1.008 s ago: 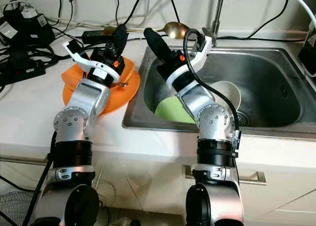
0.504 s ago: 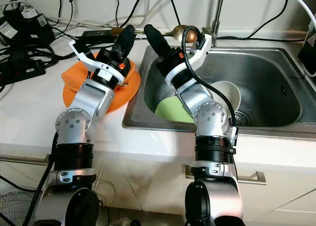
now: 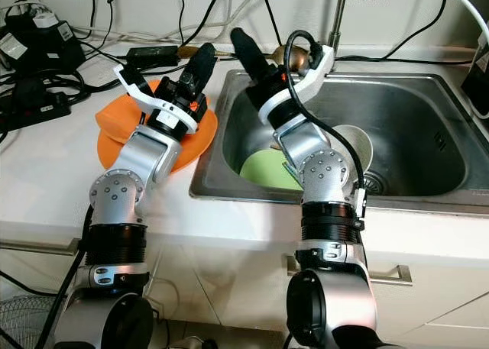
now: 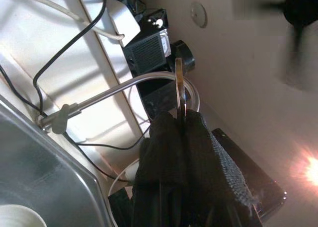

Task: Kitchen organization

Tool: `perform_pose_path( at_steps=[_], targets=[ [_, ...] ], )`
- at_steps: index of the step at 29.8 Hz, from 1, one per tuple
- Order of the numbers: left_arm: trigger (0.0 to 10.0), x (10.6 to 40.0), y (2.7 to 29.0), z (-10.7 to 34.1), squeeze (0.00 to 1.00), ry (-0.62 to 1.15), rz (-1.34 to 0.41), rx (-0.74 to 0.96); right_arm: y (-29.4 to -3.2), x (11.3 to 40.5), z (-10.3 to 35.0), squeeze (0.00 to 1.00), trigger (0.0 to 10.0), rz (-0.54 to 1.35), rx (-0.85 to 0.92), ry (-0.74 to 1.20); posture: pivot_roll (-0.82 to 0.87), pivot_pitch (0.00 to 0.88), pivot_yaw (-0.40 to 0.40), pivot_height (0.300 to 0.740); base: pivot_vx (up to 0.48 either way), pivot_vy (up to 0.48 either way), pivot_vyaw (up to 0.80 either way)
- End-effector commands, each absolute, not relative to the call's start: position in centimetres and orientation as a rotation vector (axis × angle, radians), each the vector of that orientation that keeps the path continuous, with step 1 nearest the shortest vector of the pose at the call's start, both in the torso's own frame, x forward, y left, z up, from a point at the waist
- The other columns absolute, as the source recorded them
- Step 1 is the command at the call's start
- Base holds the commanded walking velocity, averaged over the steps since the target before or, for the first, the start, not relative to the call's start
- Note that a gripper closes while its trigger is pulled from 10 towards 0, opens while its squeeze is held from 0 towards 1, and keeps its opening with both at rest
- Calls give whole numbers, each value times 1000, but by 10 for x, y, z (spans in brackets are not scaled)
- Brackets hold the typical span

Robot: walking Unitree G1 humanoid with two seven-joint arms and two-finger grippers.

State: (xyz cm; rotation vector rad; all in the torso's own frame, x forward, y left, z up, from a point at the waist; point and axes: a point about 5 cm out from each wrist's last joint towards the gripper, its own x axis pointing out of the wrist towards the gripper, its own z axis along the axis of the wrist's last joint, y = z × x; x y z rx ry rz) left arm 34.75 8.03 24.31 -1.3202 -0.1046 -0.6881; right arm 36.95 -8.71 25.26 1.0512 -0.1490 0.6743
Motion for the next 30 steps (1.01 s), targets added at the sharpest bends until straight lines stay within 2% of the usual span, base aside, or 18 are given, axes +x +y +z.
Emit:
perform_pose_path(
  at_steps=[1,27,29,30],
  targets=[
    [0,336,49,233,0,-57,-712,-1468,-87,372,261,0,0,675,1050,-171,-72,26,76,740,0,0,0],
    [0,341,54,229,0,-59,-669,-1427,-89,377,262,0,0,631,1045,-178,-71,20,78,740,0,0,0],
    [10000,340,52,228,0,-49,-683,-1393,-90,378,261,0,0,622,1044,-178,-70,19,76,740,0,0,0],
    [10000,339,51,228,0,-48,-692,-1389,-90,379,261,0,0,620,1043,-178,-69,20,75,740,0,0,0]
  ],
)
